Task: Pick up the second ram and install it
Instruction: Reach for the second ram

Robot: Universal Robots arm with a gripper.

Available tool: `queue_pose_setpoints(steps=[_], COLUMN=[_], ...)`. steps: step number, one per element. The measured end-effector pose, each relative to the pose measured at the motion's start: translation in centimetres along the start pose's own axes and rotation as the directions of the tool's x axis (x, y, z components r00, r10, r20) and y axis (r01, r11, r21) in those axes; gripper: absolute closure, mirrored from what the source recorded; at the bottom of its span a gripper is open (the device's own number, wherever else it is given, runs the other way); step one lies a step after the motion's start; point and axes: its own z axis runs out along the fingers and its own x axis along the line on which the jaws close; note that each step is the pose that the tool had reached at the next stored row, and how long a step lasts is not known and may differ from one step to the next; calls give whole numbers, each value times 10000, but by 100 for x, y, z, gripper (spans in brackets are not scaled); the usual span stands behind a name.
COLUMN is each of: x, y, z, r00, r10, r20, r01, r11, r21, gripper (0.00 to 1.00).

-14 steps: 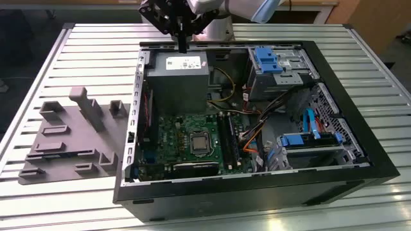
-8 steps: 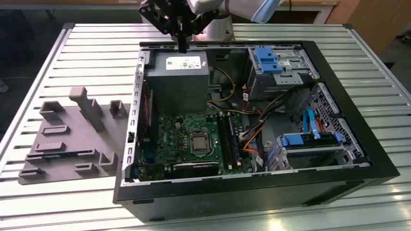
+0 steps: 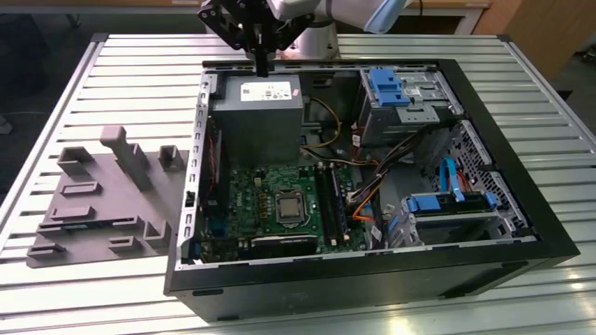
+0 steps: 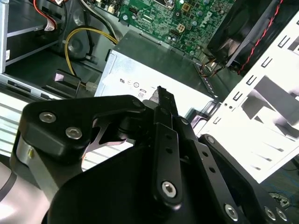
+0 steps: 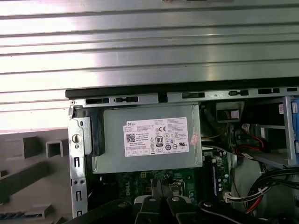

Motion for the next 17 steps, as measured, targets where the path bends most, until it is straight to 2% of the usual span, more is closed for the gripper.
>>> queue_pose_setpoints(steps=[17], x=[113], y=[-8], z=[-3], r00=[10000], r10=[0], r20=[3], r01=[0], r11=[10000], r21=[0], gripper=[89])
